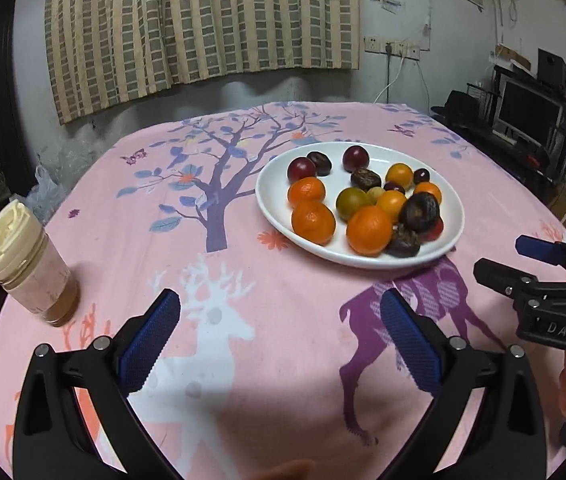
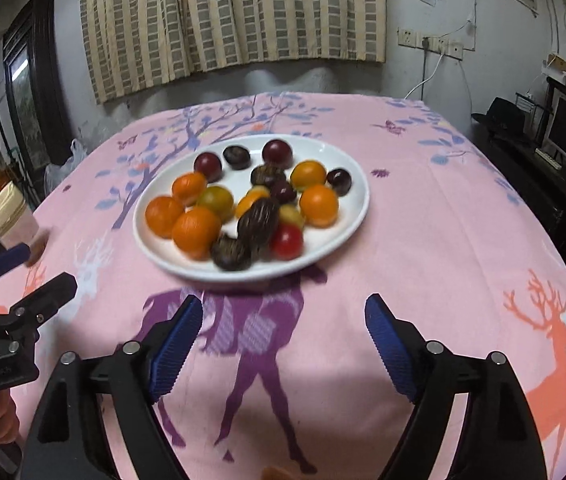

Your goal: Organize fruits

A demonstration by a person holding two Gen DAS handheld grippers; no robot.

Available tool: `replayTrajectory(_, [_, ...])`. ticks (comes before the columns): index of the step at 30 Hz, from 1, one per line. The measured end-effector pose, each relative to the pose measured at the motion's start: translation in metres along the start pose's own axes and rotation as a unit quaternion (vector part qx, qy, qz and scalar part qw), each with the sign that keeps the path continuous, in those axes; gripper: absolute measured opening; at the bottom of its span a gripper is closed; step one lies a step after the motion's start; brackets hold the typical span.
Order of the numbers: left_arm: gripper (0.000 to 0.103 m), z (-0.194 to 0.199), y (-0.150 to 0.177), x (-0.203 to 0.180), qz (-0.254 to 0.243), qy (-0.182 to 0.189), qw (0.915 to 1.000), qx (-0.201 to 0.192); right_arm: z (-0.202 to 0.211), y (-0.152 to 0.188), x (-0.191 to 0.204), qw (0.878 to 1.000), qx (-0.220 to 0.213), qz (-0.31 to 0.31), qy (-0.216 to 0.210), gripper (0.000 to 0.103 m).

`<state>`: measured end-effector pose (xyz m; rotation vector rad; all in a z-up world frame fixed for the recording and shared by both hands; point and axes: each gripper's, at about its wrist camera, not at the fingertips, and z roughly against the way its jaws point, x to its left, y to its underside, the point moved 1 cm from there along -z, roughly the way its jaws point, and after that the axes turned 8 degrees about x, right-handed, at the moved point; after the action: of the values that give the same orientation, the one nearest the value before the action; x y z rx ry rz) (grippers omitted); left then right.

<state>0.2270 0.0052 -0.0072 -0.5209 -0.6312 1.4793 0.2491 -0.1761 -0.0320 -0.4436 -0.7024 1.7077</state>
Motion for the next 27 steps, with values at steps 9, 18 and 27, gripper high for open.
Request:
replayTrajectory(9, [0.098, 0.002, 0.007, -0.014, -0.023, 0.006, 0.9997, 0.009, 0.000, 0.009, -0.004, 1.000, -0.004, 0.005, 0.019, 0.086])
replayTrajectory(18, [0.098, 0.002, 0.004, -0.011, -0.016, 0.017, 0.9996, 0.015, -0.001, 0.009, -0.001, 1.000, -0.004, 0.021, 0.022, 0.086])
replayTrajectory(27, [0.098, 0.003, 0.003, -0.009, -0.011, 0.015, 0.9997, 0.013, -0.003, 0.009, 0.003, 0.999, 0.000, 0.026, 0.026, 0.086])
